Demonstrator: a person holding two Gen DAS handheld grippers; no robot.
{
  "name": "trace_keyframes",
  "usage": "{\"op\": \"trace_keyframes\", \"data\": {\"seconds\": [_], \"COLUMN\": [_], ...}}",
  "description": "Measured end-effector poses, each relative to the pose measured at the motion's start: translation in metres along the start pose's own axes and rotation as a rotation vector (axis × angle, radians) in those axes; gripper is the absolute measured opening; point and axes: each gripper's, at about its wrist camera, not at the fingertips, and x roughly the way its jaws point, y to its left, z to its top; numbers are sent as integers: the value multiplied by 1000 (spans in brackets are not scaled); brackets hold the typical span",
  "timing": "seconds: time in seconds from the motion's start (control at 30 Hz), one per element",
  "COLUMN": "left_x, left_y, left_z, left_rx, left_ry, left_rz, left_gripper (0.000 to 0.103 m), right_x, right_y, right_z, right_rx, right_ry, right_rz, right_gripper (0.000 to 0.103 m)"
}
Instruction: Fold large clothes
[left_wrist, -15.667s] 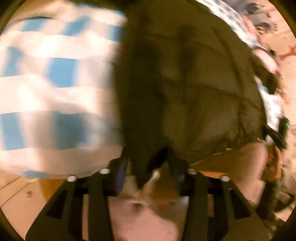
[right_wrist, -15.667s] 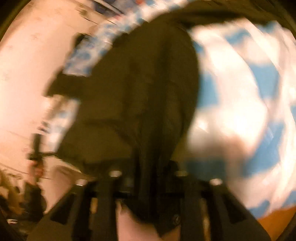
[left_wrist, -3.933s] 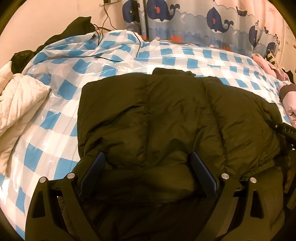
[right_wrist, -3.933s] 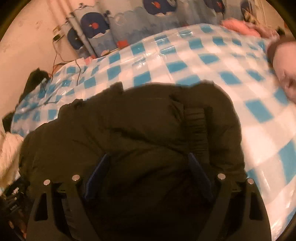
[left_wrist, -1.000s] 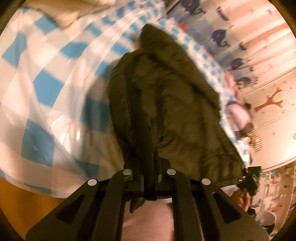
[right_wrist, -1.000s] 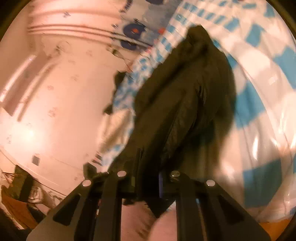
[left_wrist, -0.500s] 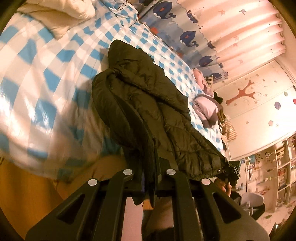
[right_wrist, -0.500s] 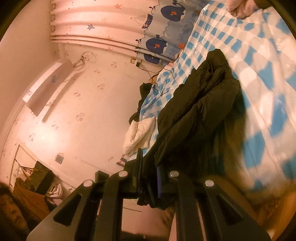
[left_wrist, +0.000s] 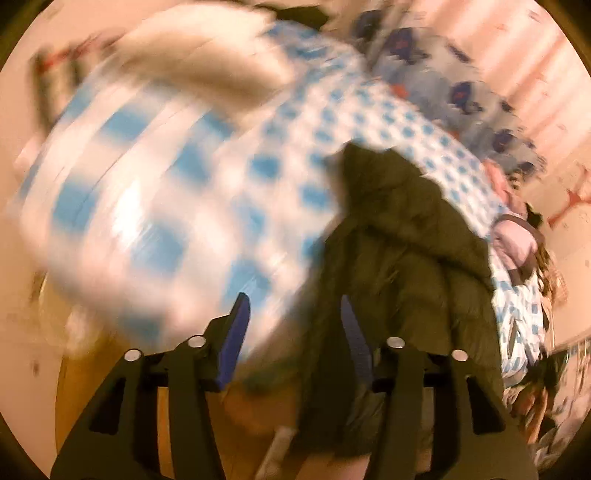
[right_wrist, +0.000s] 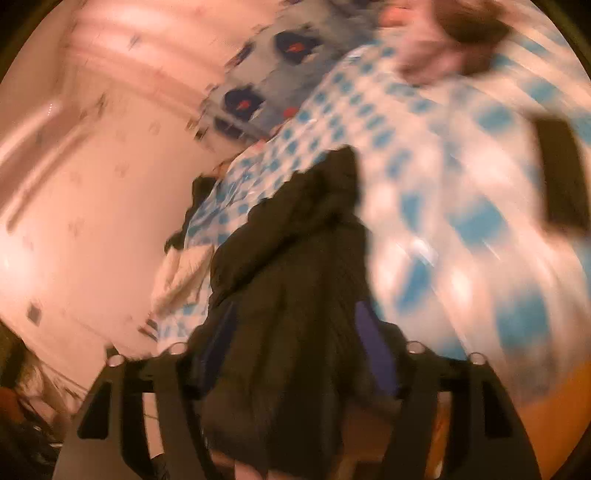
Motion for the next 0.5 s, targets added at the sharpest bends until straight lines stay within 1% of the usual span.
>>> {"op": "trace_keyframes", "data": {"seconds": [0.03,0.07,0.1,0.13,0.17,0.2,0.23,0.27,0.33,0.37,0.43,0.47,0.5], "left_x": [10,26,51,66,85,112,131,146,178,194,226,238,247], "left_y": [-16,-38,-66,-84,-105,-129,-146,-157,-170,-169,-162,-159,-150], "left_z": [11,24,39,47,56,69,78,85,99,104,112,113,111], "left_rx": [27,64,110,135,162,187,200,203,166,136,62,35,10], "left_ry": [-12,-19,-21,-18,-12,-12,-20,-26,-21,-13,15,26,38], "left_rz": [-22,-51,-85,-102,-119,-127,-121,-113,-102,-109,-122,-116,-114], "left_gripper": [55,56,56,56,56,56,56,56,56,56,56,56,56], "right_x": [27,58,81,113,136,168,197,216,262,278,296,301,304], "right_y": [15,30,37,49,57,66,68,65,43,30,9,-1,-4], "right_z": [18,35,50,67,77,91,104,112,134,138,142,140,142], "right_rx": [-51,-102,-138,-183,-219,-271,-293,-288,-213,-176,-129,-120,-120], "right_ry": [25,50,67,92,108,123,136,152,197,217,253,268,276], "right_rz": [-7,-27,-52,-86,-119,-189,-244,-264,-328,-347,-367,-362,-349], "right_gripper": [69,69,69,69,71,75,77,77,77,77,77,77,75]}}
